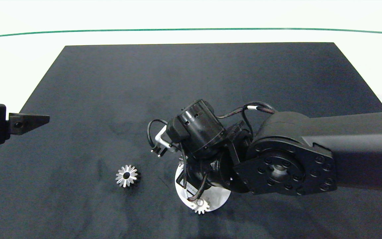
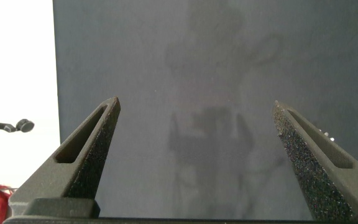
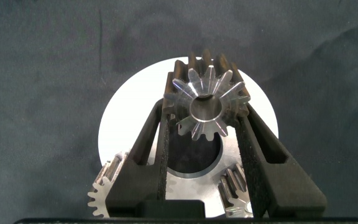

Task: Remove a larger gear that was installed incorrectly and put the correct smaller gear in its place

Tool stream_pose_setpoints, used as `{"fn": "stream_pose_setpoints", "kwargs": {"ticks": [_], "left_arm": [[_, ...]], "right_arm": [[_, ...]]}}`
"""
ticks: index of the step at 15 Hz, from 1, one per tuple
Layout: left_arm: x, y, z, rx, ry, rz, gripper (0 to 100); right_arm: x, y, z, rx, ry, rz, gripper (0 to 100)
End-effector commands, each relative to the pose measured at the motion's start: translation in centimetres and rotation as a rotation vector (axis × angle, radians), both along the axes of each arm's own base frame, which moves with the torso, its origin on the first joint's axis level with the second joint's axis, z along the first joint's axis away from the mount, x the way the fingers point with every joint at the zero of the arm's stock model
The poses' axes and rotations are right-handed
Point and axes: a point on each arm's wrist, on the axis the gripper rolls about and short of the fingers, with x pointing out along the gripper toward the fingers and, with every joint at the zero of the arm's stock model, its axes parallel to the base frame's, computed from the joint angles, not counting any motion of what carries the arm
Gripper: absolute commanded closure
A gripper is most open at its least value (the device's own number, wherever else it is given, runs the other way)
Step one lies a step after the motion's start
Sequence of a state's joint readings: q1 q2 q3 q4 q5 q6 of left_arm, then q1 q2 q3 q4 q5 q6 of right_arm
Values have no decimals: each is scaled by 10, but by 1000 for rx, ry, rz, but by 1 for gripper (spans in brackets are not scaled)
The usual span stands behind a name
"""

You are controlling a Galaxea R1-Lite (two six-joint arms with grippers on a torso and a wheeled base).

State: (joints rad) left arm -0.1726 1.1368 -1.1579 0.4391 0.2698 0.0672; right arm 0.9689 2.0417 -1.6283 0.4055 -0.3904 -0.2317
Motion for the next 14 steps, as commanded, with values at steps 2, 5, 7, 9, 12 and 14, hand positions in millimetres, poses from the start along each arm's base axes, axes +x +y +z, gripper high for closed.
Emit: {"fn": "stream_pose_setpoints", "kwargs": {"ticks": [2, 5, 7, 9, 12, 14], "left_arm": [[0, 0, 0, 1, 2, 1, 0], [0, 0, -1, 2, 4, -1, 0], [0, 0, -1, 2, 4, -1, 0], [0, 0, -1, 2, 4, -1, 0], [0, 0, -1, 3, 4, -1, 0], [0, 0, -1, 2, 4, -1, 0]], "right_arm": [[0, 0, 1, 2, -2, -2, 81], [0, 1, 4, 21, -6, -10, 81], [1, 2, 9, 37, -17, -10, 81], [2, 3, 9, 39, -18, -10, 81], [3, 4, 4, 30, -9, -13, 81], [3, 5, 3, 32, -5, -17, 81]]}}
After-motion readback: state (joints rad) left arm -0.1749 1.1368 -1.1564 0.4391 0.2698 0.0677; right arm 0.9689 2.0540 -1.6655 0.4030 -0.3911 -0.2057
